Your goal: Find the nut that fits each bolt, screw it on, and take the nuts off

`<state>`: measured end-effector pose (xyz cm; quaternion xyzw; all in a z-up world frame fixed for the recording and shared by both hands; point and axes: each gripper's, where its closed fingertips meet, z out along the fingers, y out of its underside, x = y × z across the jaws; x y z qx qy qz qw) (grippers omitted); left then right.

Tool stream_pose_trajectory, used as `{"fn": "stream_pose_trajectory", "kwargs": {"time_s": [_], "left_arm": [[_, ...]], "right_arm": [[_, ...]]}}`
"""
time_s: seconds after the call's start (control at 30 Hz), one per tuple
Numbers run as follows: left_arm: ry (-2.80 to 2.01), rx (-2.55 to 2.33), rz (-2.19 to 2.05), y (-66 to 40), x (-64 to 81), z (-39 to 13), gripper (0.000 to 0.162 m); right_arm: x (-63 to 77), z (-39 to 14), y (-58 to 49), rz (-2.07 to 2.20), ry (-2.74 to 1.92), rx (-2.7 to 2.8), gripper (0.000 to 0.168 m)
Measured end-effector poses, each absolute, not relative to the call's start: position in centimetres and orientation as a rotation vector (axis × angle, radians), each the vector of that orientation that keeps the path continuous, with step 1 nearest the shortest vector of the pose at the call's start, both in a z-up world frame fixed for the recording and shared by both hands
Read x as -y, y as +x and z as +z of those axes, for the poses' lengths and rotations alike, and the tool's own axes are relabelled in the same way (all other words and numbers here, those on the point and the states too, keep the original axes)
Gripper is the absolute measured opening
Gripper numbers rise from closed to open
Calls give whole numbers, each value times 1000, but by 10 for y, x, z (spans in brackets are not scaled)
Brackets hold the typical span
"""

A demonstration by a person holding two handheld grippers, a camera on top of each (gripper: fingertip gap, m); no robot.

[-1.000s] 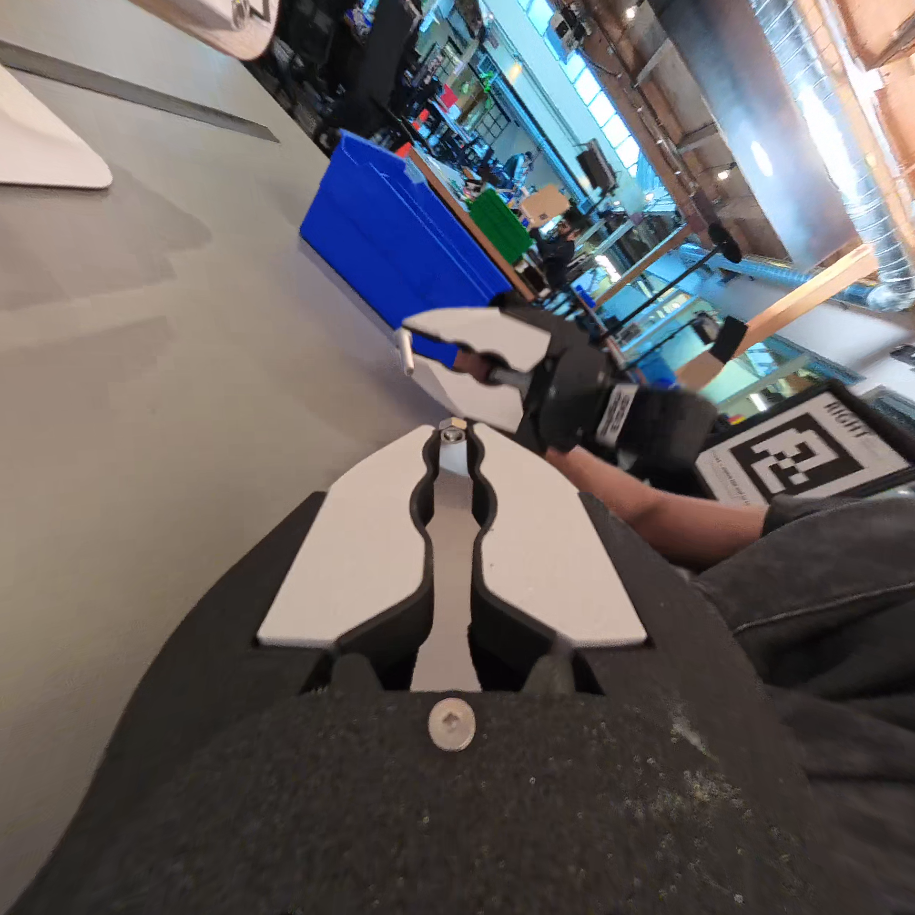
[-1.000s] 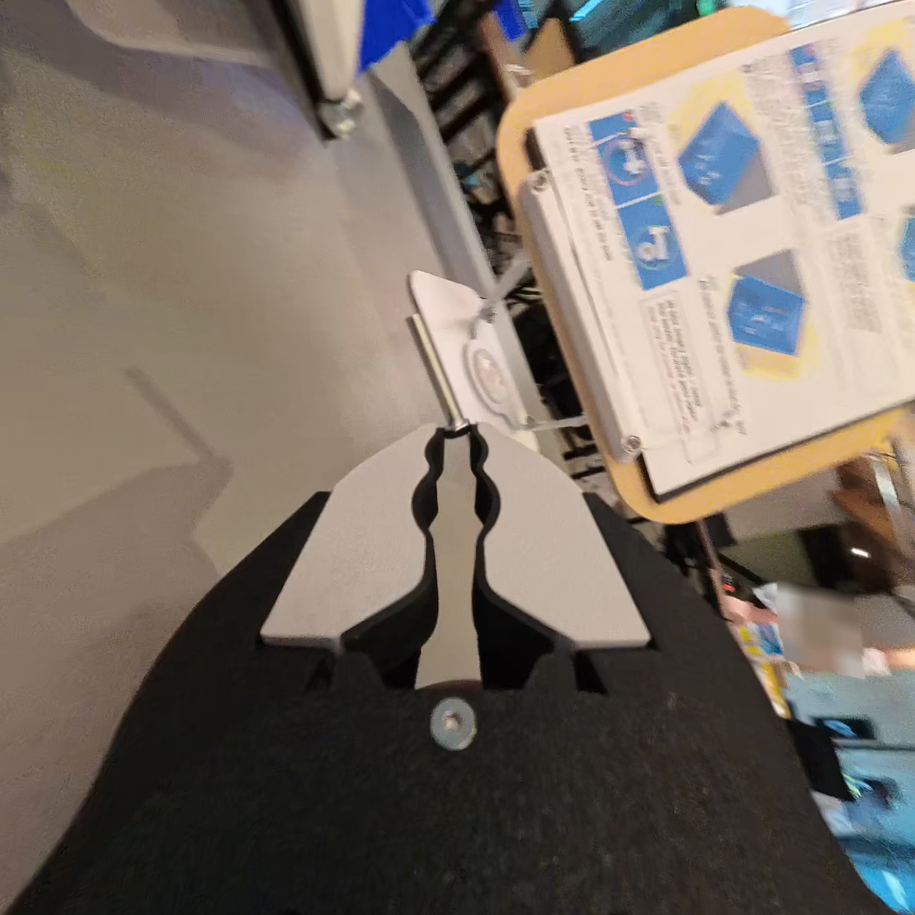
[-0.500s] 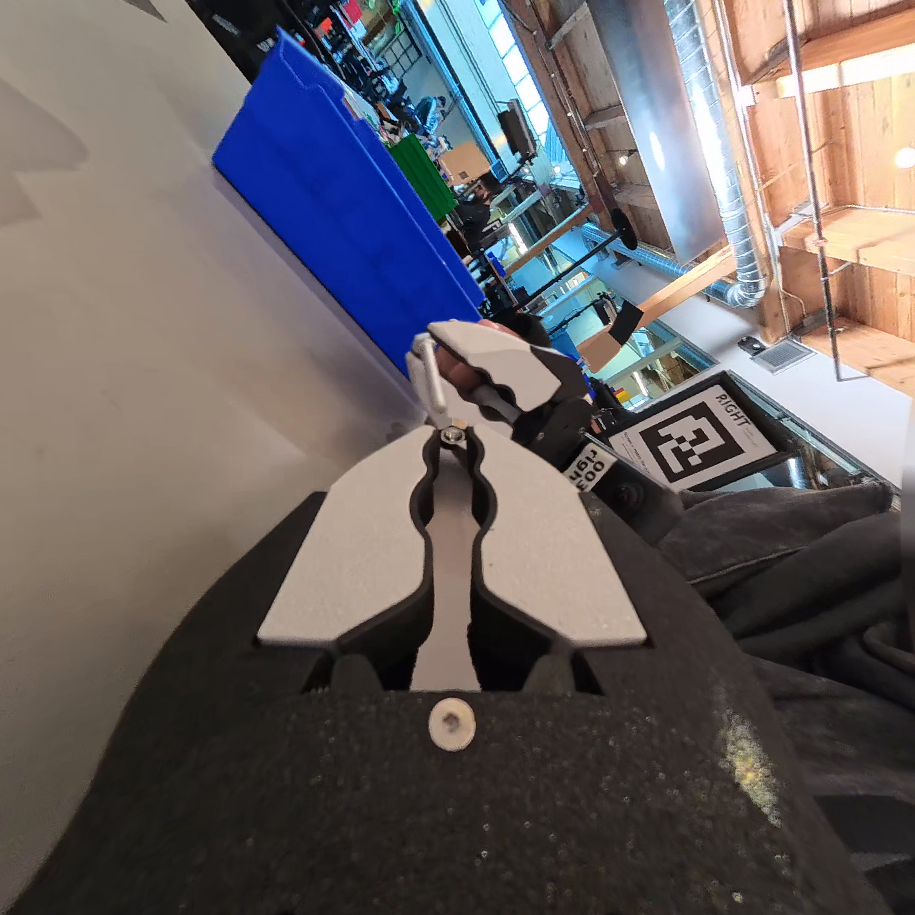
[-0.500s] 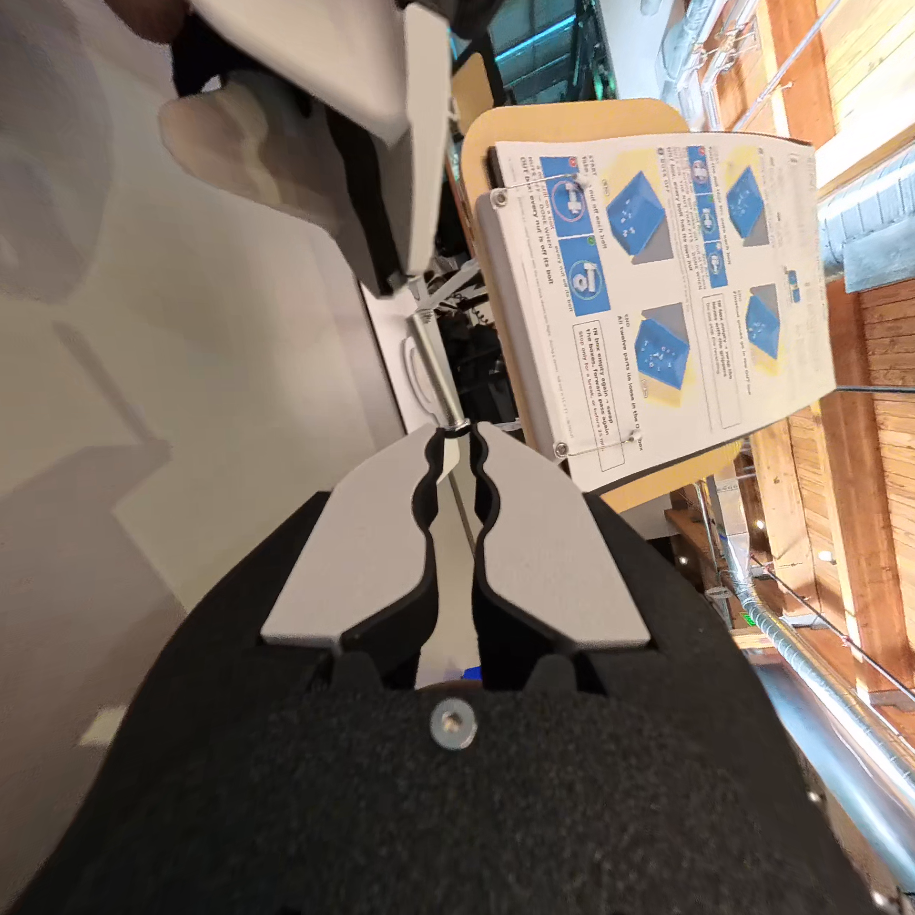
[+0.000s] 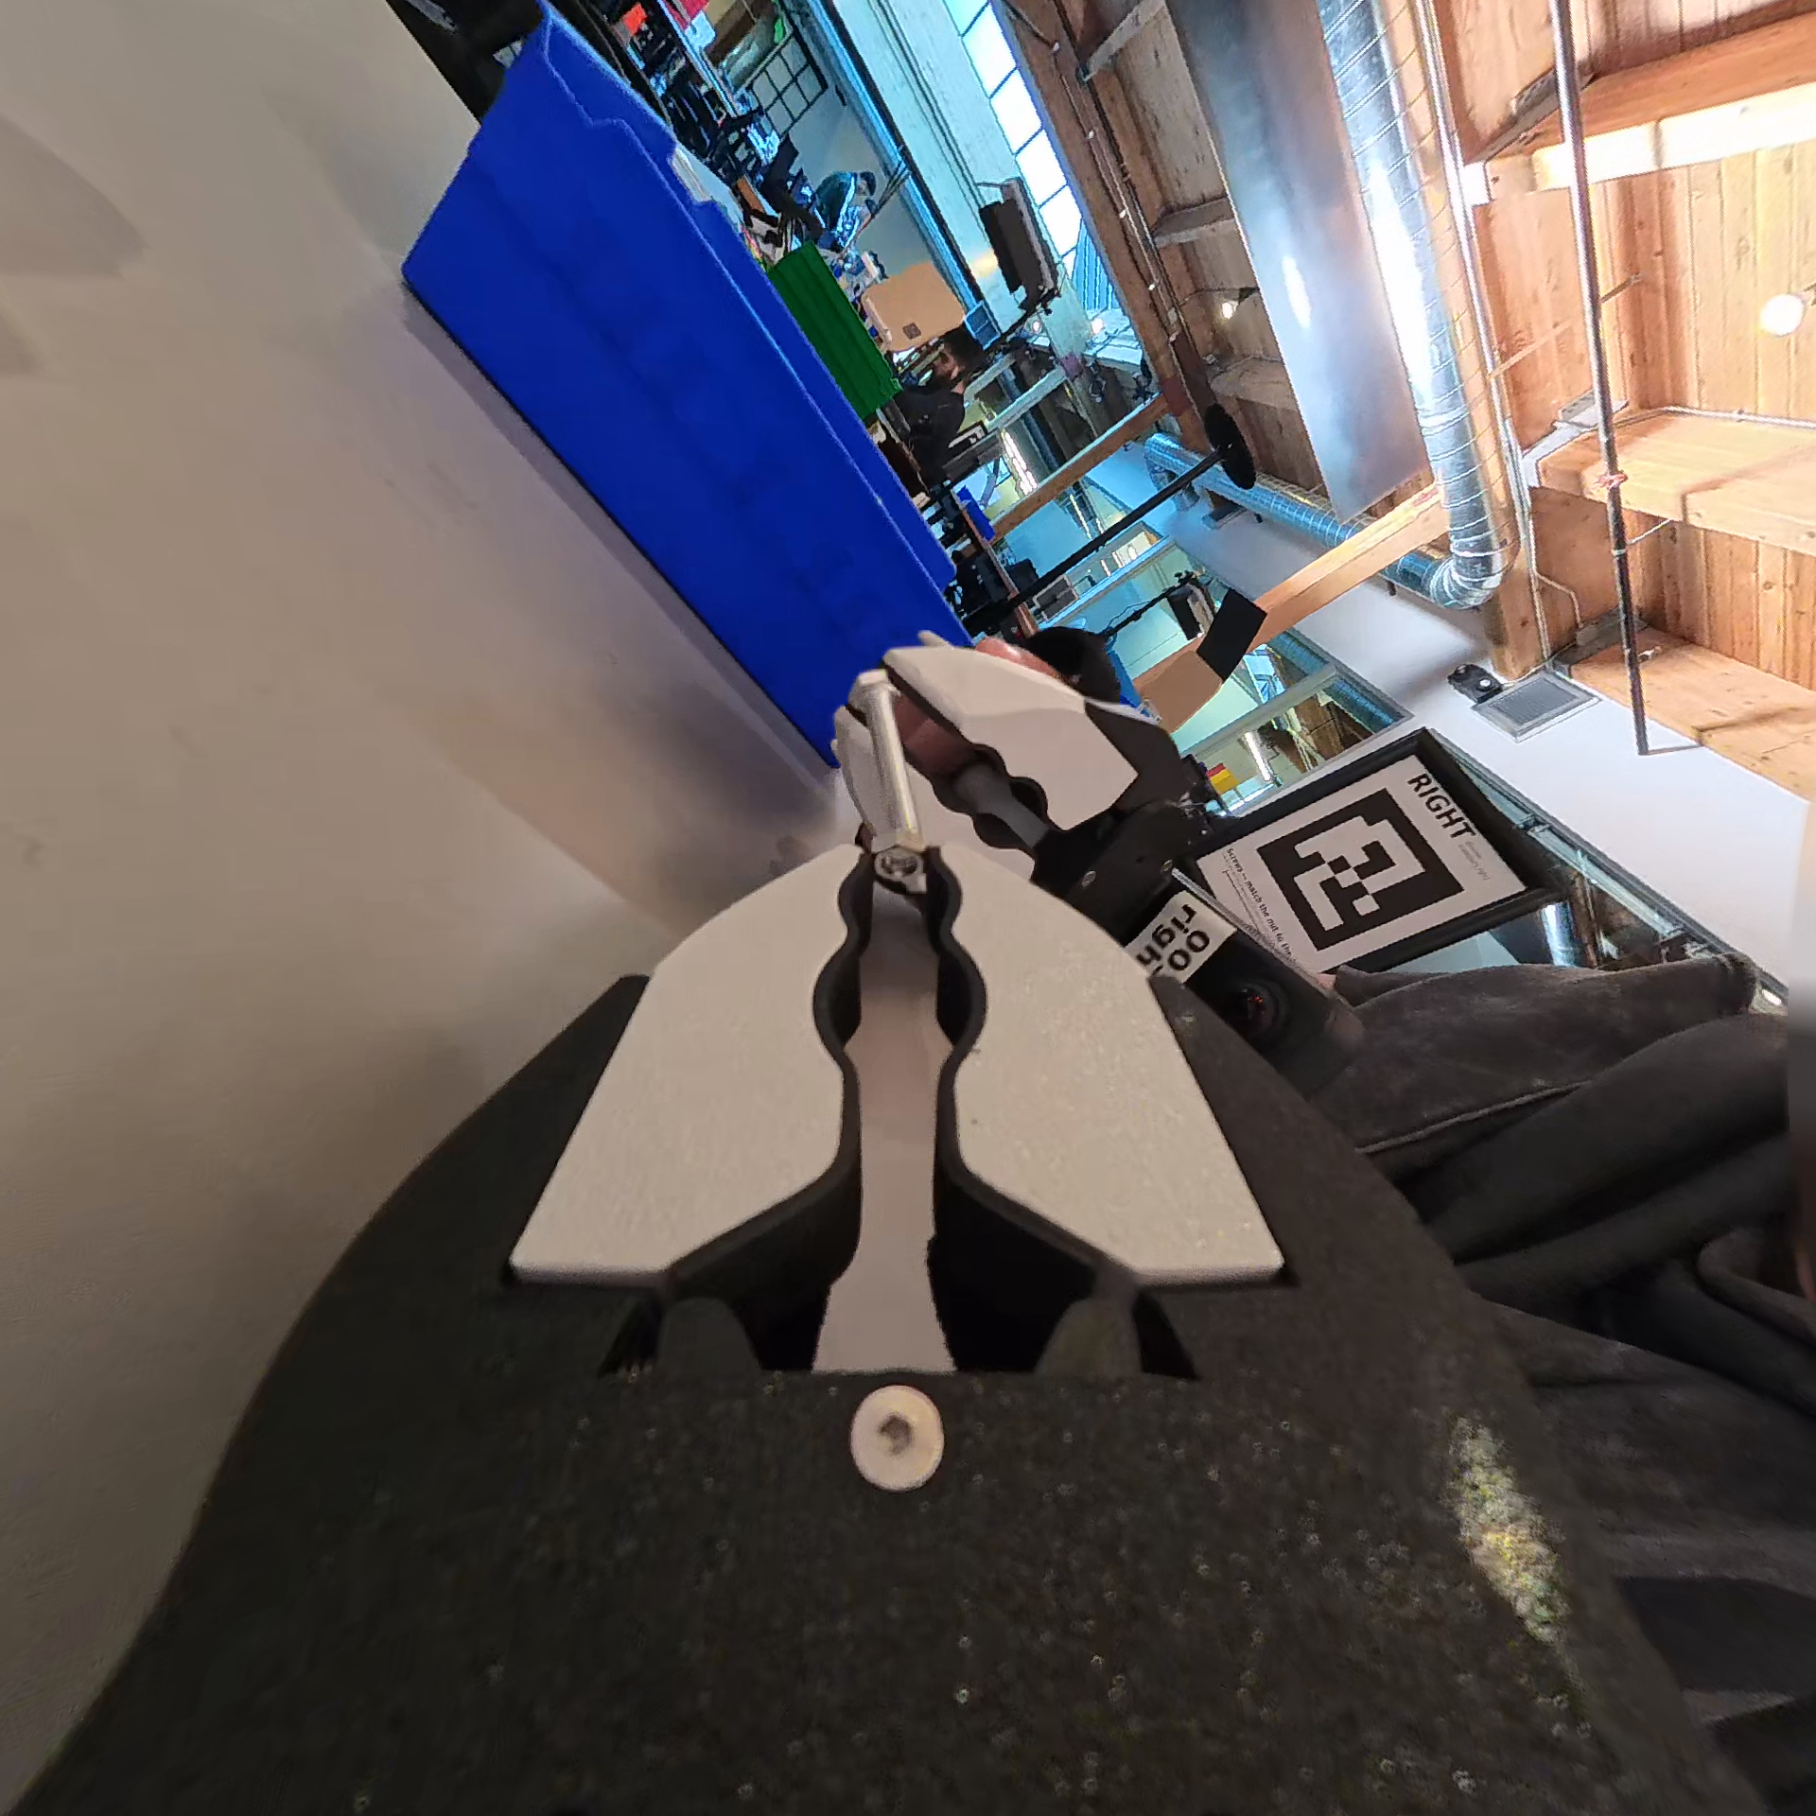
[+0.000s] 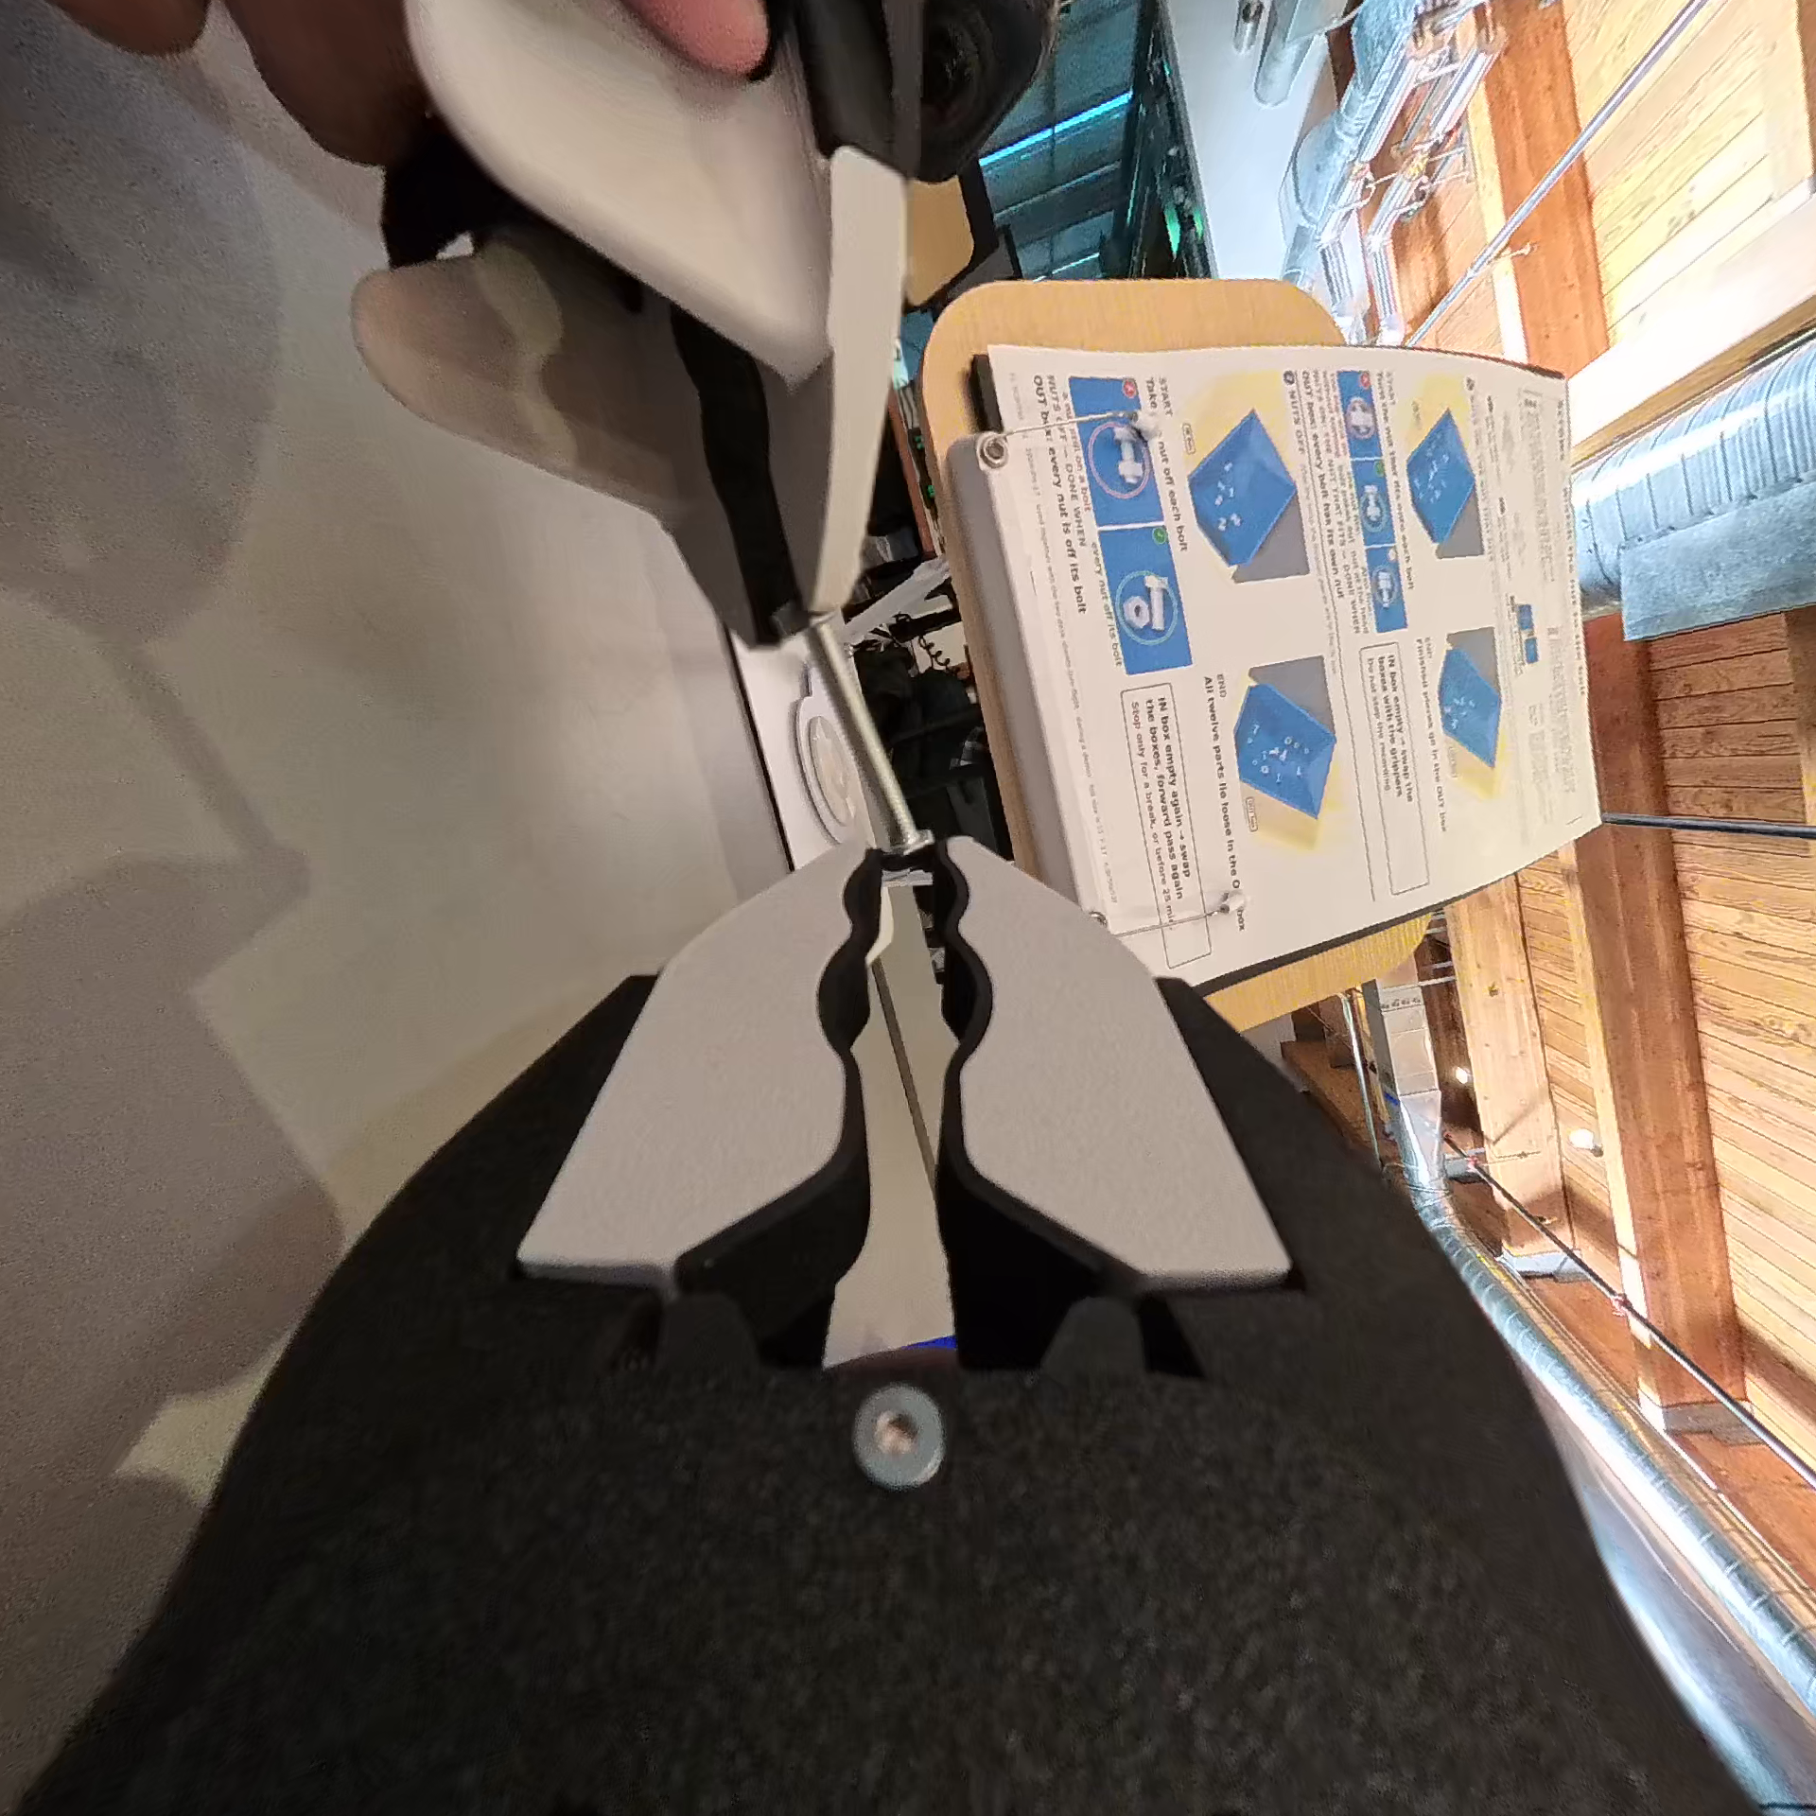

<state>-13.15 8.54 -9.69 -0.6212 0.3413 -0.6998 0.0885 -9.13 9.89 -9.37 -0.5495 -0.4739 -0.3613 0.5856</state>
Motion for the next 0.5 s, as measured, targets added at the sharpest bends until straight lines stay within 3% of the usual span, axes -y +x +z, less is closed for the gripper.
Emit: {"fn": "stream_pose_trajectory", "kwargs": {"time_s": [0.27,0.5], "left_arm": [[-1877,-1070,-2030,-131,-83,-103,10],[-1862,-1264,-1711,-131,-82,-117,10]], "right_arm": [[-97,-96,-93,-871,-1258,1143,10],[-91,-109,-95,-761,-1309,1227,10]]}}
